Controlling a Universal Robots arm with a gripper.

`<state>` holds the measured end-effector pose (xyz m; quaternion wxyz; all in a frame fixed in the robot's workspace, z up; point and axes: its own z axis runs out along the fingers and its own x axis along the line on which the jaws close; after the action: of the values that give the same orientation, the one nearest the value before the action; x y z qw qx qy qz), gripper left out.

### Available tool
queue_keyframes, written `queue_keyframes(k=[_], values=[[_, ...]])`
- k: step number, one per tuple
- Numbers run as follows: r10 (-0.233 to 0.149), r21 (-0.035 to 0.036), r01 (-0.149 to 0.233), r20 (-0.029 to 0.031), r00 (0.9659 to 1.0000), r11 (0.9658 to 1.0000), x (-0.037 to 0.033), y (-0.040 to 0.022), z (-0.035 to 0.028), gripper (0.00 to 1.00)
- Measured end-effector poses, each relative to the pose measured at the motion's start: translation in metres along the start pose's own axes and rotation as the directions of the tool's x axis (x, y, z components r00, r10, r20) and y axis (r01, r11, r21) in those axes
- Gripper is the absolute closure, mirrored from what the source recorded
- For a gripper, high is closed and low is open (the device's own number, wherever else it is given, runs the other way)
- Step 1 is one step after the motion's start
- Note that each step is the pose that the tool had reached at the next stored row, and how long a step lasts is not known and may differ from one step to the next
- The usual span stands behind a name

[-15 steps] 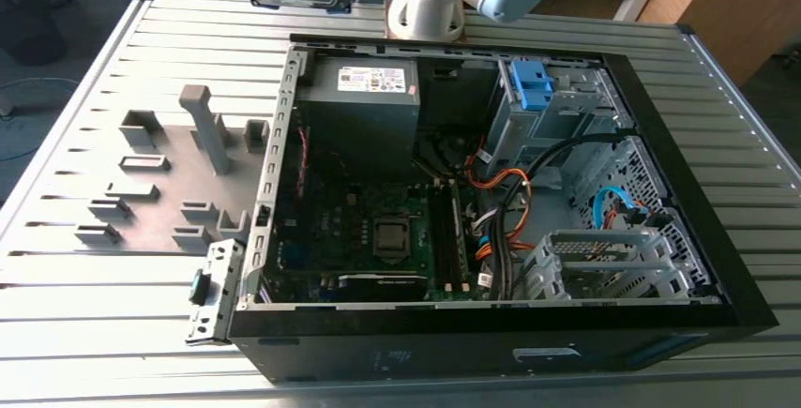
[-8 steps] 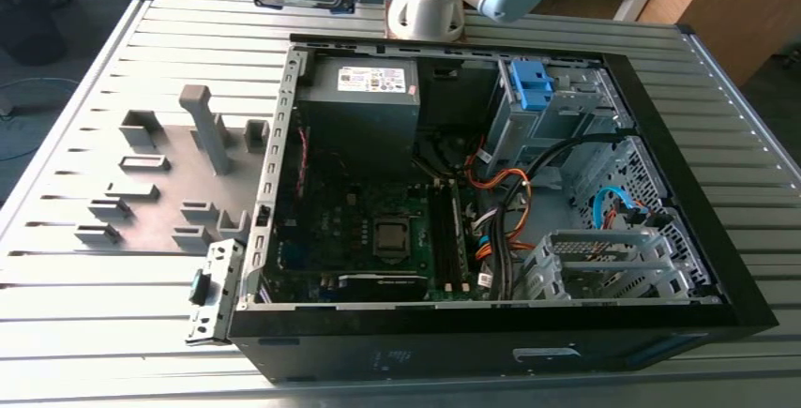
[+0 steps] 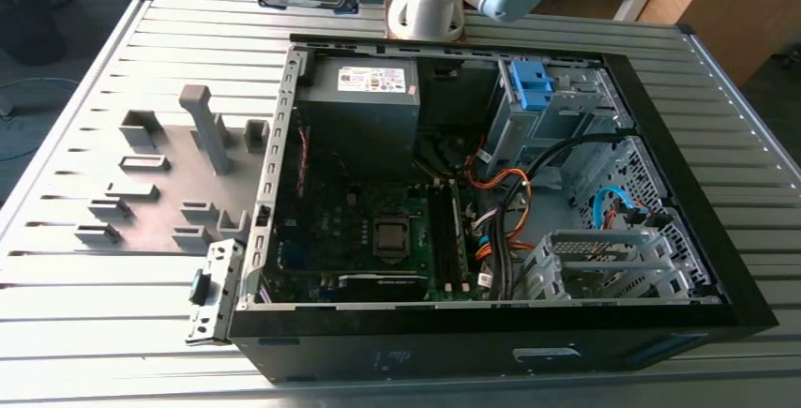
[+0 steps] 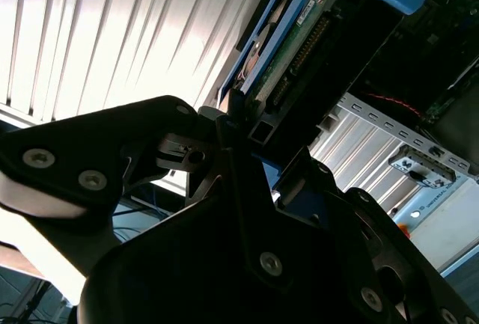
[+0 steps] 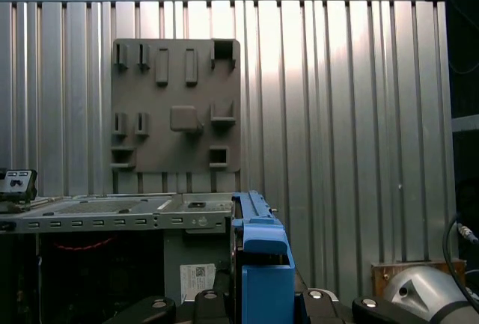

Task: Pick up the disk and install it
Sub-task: 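Pick up the disk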

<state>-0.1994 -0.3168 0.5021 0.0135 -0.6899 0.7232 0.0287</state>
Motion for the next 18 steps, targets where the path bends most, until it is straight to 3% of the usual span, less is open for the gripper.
queue_keyframes(k=[18], values=[[0.000, 0.0000, 0.000, 0.0000, 1.0000, 1.0000, -0.0004, -0.0091, -0.0002, 0.64]])
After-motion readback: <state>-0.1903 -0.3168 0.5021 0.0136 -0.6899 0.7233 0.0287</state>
